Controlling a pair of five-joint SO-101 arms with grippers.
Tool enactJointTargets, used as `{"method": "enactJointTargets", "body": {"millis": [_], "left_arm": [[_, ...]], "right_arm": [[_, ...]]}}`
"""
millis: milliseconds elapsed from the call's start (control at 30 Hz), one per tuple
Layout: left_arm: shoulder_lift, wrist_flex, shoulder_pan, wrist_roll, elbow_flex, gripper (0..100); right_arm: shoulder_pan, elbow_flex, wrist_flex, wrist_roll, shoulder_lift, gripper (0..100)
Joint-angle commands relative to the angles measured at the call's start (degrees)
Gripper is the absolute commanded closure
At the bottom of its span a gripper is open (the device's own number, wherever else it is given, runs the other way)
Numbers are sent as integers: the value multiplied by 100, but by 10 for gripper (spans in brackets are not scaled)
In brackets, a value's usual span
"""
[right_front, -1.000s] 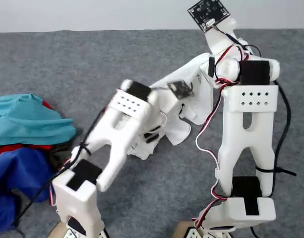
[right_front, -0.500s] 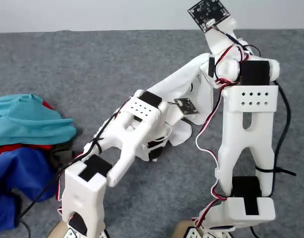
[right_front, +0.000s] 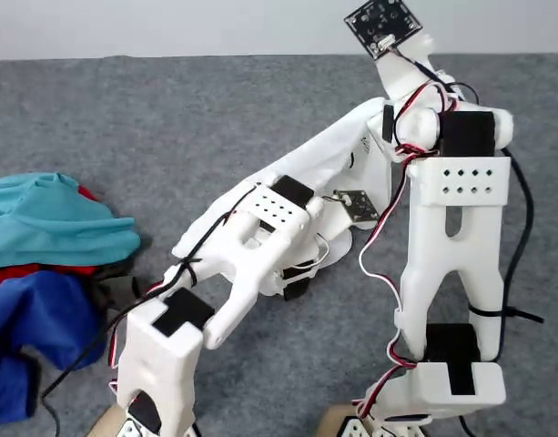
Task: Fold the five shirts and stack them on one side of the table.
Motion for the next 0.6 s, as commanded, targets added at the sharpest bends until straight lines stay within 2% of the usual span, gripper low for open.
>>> {"method": "enactJointTargets", "body": {"millis": [0, 333, 567], "left_arm": [[105, -281, 0, -26, -22, 826], [220, -431, -229, -44, -31, 832], [-229, -343, -281, -44, -31, 941]], "right_arm": [[48, -35, 40, 26, -48, 988], [48, -35, 40, 35, -48, 988], [31, -35, 31, 35, -48, 988]]}}
